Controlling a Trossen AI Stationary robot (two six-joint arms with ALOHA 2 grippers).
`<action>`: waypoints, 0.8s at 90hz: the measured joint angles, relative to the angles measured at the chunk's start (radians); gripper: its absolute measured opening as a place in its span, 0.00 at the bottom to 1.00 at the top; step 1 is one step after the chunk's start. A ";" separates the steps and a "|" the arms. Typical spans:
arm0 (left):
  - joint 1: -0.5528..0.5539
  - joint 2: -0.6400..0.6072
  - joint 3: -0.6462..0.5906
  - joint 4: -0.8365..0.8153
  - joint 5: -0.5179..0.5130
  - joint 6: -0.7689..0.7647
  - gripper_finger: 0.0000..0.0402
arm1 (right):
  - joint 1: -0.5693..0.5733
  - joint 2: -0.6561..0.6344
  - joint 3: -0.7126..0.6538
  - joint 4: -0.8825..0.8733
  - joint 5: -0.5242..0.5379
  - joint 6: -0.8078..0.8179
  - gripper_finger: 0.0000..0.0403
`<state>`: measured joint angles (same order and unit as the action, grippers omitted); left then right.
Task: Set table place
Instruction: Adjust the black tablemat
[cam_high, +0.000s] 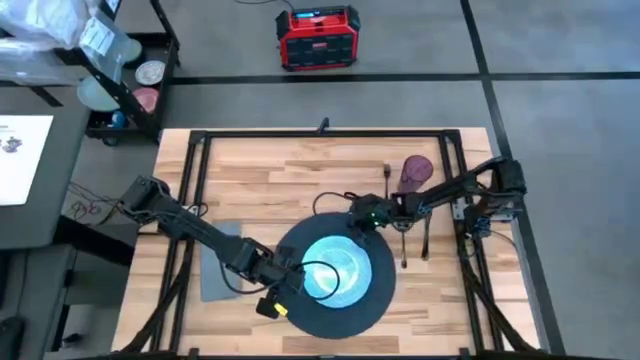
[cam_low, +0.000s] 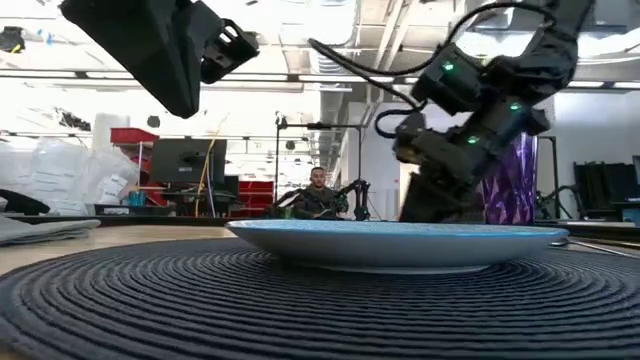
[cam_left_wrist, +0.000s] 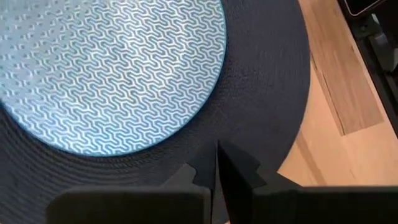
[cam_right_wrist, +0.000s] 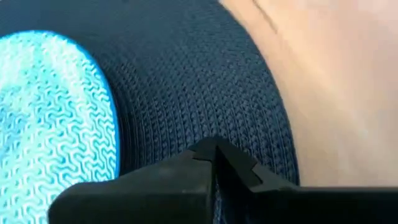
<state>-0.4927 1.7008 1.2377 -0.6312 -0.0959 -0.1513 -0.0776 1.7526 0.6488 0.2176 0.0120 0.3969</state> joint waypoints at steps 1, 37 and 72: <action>0.000 0.000 0.000 0.000 0.000 -0.001 0.00 | -0.004 0.002 0.004 -0.001 0.000 -0.004 0.00; -0.034 0.000 0.000 0.001 -0.034 -0.020 0.00 | -0.125 0.017 0.034 0.007 0.014 -0.056 0.00; -0.040 0.000 0.000 -0.011 -0.207 -0.061 0.00 | -0.110 -0.118 0.030 0.097 0.041 -0.169 0.11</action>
<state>-0.5330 1.7008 1.2373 -0.6423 -0.3028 -0.2128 -0.1878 1.6347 0.6788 0.3142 0.0528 0.2275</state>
